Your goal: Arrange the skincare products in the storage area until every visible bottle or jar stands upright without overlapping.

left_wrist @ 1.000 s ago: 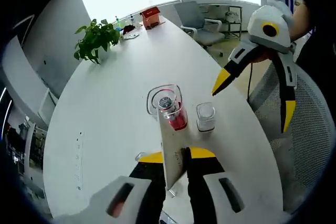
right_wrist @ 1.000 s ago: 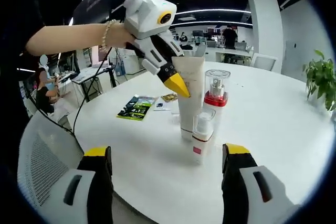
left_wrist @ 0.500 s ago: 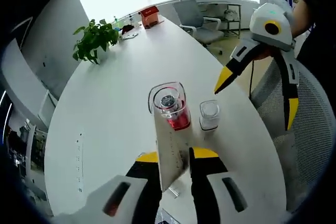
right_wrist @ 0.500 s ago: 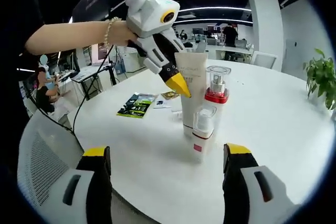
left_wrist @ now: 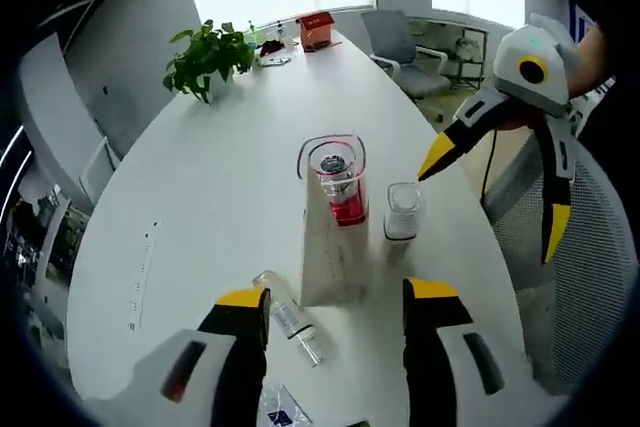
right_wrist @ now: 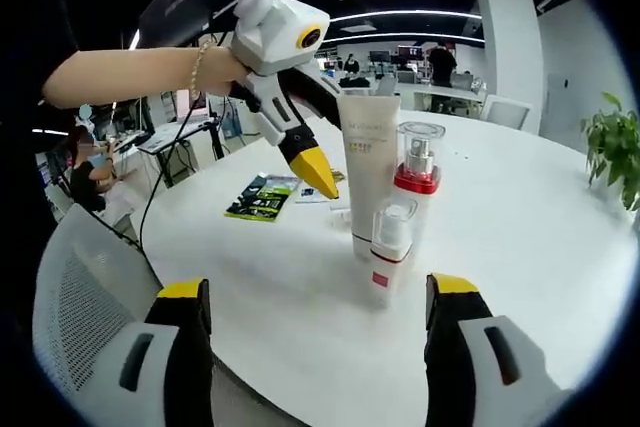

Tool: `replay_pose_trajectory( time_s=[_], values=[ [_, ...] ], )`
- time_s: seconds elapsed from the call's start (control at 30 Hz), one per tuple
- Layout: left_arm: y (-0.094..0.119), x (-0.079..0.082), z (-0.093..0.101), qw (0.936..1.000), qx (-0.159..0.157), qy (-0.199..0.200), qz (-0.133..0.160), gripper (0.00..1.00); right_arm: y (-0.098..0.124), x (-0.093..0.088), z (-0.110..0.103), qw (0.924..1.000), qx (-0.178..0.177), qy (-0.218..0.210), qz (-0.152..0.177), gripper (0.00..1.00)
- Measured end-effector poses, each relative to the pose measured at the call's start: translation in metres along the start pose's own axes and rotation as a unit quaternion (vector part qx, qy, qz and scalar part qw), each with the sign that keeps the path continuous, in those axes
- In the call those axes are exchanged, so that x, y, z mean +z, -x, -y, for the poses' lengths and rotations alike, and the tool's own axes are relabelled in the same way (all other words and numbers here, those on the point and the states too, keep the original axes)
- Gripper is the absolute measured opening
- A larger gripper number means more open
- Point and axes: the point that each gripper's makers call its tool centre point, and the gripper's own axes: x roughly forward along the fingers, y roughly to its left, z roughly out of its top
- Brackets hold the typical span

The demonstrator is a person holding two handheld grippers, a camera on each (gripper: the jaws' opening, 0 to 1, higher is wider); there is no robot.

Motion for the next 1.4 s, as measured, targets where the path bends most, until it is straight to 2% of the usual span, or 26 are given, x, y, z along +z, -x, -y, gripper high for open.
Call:
replay_pose_trajectory(
  time_s=[0.37, 0.47, 0.6, 0.9, 0.93, 1.1, 1.33, 1.4],
  values=[
    [0.024, -0.02, 0.014, 0.9978, 0.027, 0.058, 0.014, 0.76, -0.002, 0.0, -0.004, 0.9999, 0.01, 0.001, -0.005, 0.89],
    [0.031, -0.026, 0.013, 0.9958, 0.037, 0.081, 0.02, 0.79, -0.002, -0.001, -0.004, 0.9999, 0.01, 0.003, -0.007, 0.88],
    [0.041, -0.028, 0.016, 0.9921, 0.059, 0.102, 0.044, 0.92, -0.002, 0.0, -0.004, 0.9999, 0.011, 0.002, -0.005, 0.89],
    [0.066, -0.046, 0.03, 0.9815, 0.093, 0.159, 0.053, 0.94, 0.0, 0.002, -0.005, 0.9999, 0.012, -0.001, -0.002, 0.89],
    [0.068, -0.053, 0.028, 0.9798, 0.099, 0.165, 0.055, 0.96, 0.0, 0.002, -0.005, 0.9999, 0.012, -0.002, -0.002, 0.89],
    [0.079, -0.063, 0.039, 0.9755, 0.112, 0.182, 0.054, 0.98, 0.002, 0.004, -0.004, 0.9999, 0.011, -0.008, 0.002, 0.88],
    [0.096, -0.075, 0.055, 0.9641, 0.139, 0.216, 0.066, 0.99, 0.005, 0.009, -0.002, 0.9998, 0.01, -0.014, 0.008, 0.88],
    [0.102, -0.08, 0.06, 0.959, 0.152, 0.229, 0.069, 0.99, 0.006, 0.013, -0.002, 0.9997, 0.01, -0.016, 0.014, 0.88]
  ],
)
